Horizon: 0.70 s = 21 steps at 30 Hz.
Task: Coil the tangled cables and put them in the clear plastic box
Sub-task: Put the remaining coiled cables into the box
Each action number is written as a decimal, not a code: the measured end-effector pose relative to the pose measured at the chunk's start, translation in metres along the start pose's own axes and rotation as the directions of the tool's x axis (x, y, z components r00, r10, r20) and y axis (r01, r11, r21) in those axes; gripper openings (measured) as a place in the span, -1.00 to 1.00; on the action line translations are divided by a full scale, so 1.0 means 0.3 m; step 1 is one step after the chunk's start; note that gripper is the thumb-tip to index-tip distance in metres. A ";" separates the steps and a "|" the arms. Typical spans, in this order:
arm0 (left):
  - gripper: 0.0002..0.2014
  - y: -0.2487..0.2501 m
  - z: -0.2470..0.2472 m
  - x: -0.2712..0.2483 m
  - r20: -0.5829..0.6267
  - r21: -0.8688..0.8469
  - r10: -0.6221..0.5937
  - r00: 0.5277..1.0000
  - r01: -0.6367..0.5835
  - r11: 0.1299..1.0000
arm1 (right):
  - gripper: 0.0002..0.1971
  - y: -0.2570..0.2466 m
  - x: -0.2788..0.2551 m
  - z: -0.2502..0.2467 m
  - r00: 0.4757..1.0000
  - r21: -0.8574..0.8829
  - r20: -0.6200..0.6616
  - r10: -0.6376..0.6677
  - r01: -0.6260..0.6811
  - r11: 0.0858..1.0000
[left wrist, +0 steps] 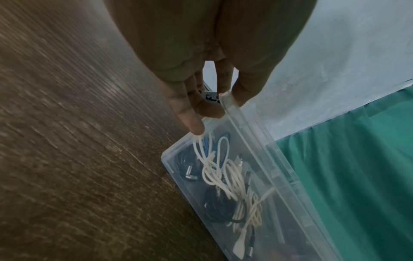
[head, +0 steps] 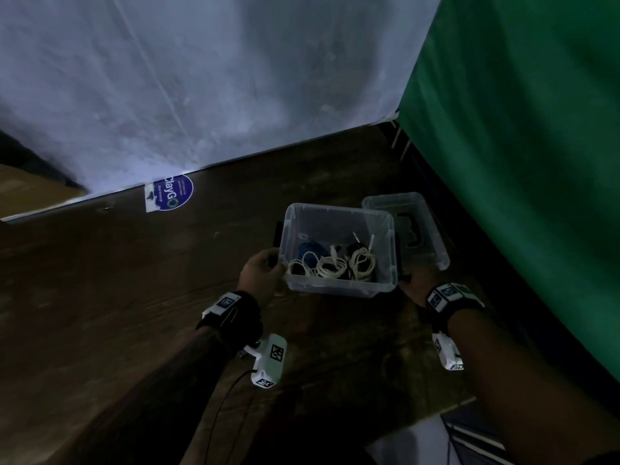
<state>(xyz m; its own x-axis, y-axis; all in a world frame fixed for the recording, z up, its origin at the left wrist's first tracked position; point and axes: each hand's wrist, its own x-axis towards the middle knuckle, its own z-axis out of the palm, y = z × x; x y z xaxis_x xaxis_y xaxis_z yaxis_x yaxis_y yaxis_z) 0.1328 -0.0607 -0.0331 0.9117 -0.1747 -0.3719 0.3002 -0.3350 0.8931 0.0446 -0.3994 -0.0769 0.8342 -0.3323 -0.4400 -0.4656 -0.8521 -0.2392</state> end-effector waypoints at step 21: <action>-0.70 0.004 -0.007 -0.008 0.003 0.009 -0.008 1.000 0.008 1.000 | -0.50 0.141 -0.094 0.084 0.903 0.070 -0.137 0.407 -0.401 0.913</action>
<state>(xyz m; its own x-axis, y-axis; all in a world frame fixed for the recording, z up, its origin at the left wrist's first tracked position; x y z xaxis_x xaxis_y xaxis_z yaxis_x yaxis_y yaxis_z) 0.1316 -0.0588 -0.0304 0.9083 -0.1751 -0.3798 0.3048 -0.3448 0.8878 -0.0061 -0.4158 -0.0965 0.6044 -0.7022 -0.3763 -0.7805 -0.6167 -0.1029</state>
